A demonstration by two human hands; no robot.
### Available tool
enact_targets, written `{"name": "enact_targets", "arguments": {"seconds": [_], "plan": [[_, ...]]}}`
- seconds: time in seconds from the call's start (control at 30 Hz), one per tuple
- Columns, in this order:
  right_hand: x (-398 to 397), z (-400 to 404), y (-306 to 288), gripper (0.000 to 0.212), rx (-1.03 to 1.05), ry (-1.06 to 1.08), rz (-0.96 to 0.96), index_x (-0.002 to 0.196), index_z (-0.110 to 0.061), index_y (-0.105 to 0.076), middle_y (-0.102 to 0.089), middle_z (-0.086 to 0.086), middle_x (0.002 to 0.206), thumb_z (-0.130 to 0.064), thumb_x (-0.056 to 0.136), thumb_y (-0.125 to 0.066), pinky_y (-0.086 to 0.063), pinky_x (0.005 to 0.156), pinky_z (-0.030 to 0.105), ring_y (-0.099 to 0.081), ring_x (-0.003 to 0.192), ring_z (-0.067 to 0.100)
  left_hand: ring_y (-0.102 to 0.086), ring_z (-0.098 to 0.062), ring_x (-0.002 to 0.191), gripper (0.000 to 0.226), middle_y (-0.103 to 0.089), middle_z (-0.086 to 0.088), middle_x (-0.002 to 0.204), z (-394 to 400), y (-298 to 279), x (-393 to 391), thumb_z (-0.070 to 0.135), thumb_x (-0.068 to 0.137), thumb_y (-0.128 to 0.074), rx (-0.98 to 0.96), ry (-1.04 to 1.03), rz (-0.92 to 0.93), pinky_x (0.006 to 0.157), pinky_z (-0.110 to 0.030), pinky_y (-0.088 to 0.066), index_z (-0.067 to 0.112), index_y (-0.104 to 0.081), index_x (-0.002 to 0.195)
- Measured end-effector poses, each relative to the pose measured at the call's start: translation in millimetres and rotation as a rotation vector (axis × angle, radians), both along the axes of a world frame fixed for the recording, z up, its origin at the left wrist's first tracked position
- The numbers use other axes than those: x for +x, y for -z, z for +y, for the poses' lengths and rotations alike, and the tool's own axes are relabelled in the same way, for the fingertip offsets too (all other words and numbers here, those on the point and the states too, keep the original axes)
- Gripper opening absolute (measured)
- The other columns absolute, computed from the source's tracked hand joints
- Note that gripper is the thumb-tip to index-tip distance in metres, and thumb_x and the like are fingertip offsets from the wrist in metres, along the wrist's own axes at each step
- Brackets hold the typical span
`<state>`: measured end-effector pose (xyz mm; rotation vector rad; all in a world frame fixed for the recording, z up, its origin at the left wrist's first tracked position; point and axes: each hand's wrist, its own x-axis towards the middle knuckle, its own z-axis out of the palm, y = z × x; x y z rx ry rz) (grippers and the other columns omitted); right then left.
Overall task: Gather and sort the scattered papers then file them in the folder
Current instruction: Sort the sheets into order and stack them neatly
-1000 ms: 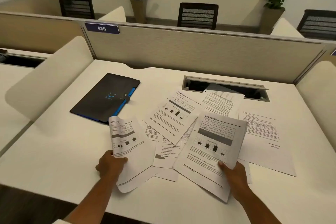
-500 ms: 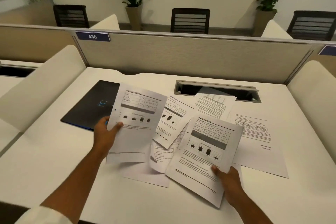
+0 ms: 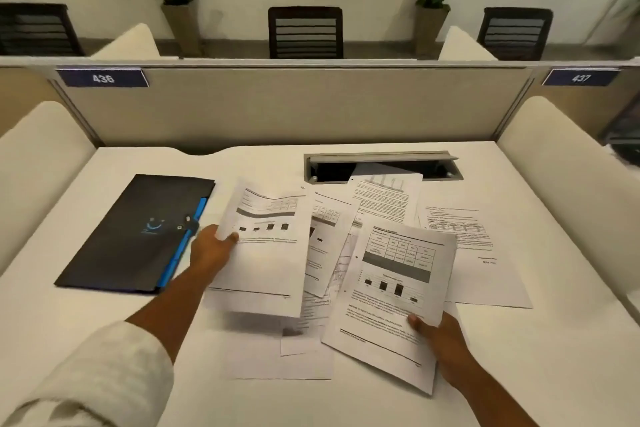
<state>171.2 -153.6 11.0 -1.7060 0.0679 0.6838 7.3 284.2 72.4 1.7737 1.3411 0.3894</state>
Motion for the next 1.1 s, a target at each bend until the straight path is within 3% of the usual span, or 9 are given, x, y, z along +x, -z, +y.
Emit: {"name": "enact_targets", "arguments": {"seconds": [0.1,0.2,0.43,0.53,0.63,0.83,0.9,1.03,1.1], "plan": [[-0.2,1.7,2.2,0.040,-0.021,0.017,-0.009,0.122,-0.017,-0.066,-0.079,0.000,0.106,-0.019,0.085,-0.080,-0.063,0.074,0.037,-0.076,0.093,0.026,-0.061,-0.036,0.106,0.036,-0.066,-0.016,0.116,-6.3,22.1,18.4,0.029,0.088,-0.068,0.002,0.127,0.152,0.091,-0.044,-0.052,0.003,-0.063,0.113],[-2.8,2.6,4.4,0.037,-0.020,0.039,-0.004,0.120,-0.019,-0.067,-0.080,-0.002,0.103,-0.020,0.085,-0.080,-0.063,0.069,0.035,-0.078,0.088,0.024,-0.060,-0.035,0.105,0.032,-0.066,-0.017,0.113,-14.8,31.0,37.1,0.031,0.089,-0.065,0.105,0.226,0.249,0.089,-0.039,-0.049,0.005,-0.063,0.108],[-4.4,5.5,6.4,0.042,-0.034,0.047,-0.029,0.123,-0.018,-0.066,-0.078,0.002,0.110,-0.023,0.085,-0.081,-0.062,0.084,0.047,-0.076,0.097,0.028,-0.041,-0.029,0.121,0.085,-0.044,-0.009,0.128,-33.6,30.7,57.0,0.066,0.064,-0.075,0.338,0.440,0.535,0.092,-0.043,-0.046,0.017,-0.044,0.127],[-6.6,6.2,3.8,0.039,-0.002,0.056,-0.023,0.121,-0.017,-0.067,-0.079,0.003,0.108,-0.020,0.084,-0.080,-0.063,0.071,0.038,-0.077,0.094,0.028,-0.039,-0.031,0.122,0.088,-0.041,-0.011,0.129,-40.4,29.0,64.6,0.054,0.067,-0.081,0.295,0.467,0.510,0.093,-0.044,-0.046,0.020,-0.038,0.135],[-8.5,5.9,3.2,0.038,-0.001,0.060,-0.022,0.119,-0.018,-0.068,-0.078,0.003,0.109,-0.020,0.084,-0.081,-0.063,0.072,0.039,-0.077,0.094,0.028,-0.044,-0.037,0.118,0.092,-0.039,-0.015,0.126,-41.1,24.5,67.1,0.043,0.066,-0.085,0.162,0.420,0.442,0.094,-0.048,-0.046,0.031,-0.030,0.139],[-10.9,6.6,-0.3,0.036,-0.012,0.059,-0.032,0.119,-0.019,-0.068,-0.079,0.001,0.108,-0.020,0.085,-0.080,-0.063,0.071,0.035,-0.077,0.094,0.025,-0.056,-0.036,0.111,0.100,-0.062,-0.012,0.117,-34.2,26.2,56.5,0.029,0.069,-0.084,0.128,0.416,0.261,0.099,-0.052,-0.044,0.037,-0.017,0.143],[-11.7,6.7,-2.2,0.035,-0.007,0.051,-0.030,0.119,-0.019,-0.068,-0.079,0.001,0.108,-0.019,0.085,-0.079,-0.063,0.072,0.036,-0.077,0.094,0.025,-0.055,-0.037,0.111,0.093,-0.060,-0.014,0.116,-35.1,27.2,52.9,0.030,0.076,-0.080,0.158,0.378,0.219,0.101,-0.052,-0.041,0.036,-0.017,0.146],[-11.9,6.7,-4.9,0.035,-0.025,0.042,-0.035,0.120,-0.018,-0.067,-0.078,0.002,0.109,-0.019,0.087,-0.078,-0.062,0.085,0.049,-0.076,0.095,0.028,-0.054,-0.033,0.112,0.040,-0.065,-0.008,0.118,-32.1,27.5,42.9,0.036,0.090,-0.063,0.267,0.442,0.164,0.094,-0.049,-0.048,0.025,-0.052,0.127],[-12.9,6.7,-6.5,0.036,-0.027,0.028,-0.037,0.122,-0.017,-0.067,-0.078,0.003,0.110,-0.018,0.087,-0.078,-0.059,0.089,0.055,-0.076,0.097,0.030,-0.061,-0.030,0.105,0.030,-0.068,-0.005,0.118,-31.7,22.3,36.1,0.033,0.092,-0.062,0.266,0.456,0.064,0.088,-0.046,-0.053,0.021,-0.059,0.120]]}}
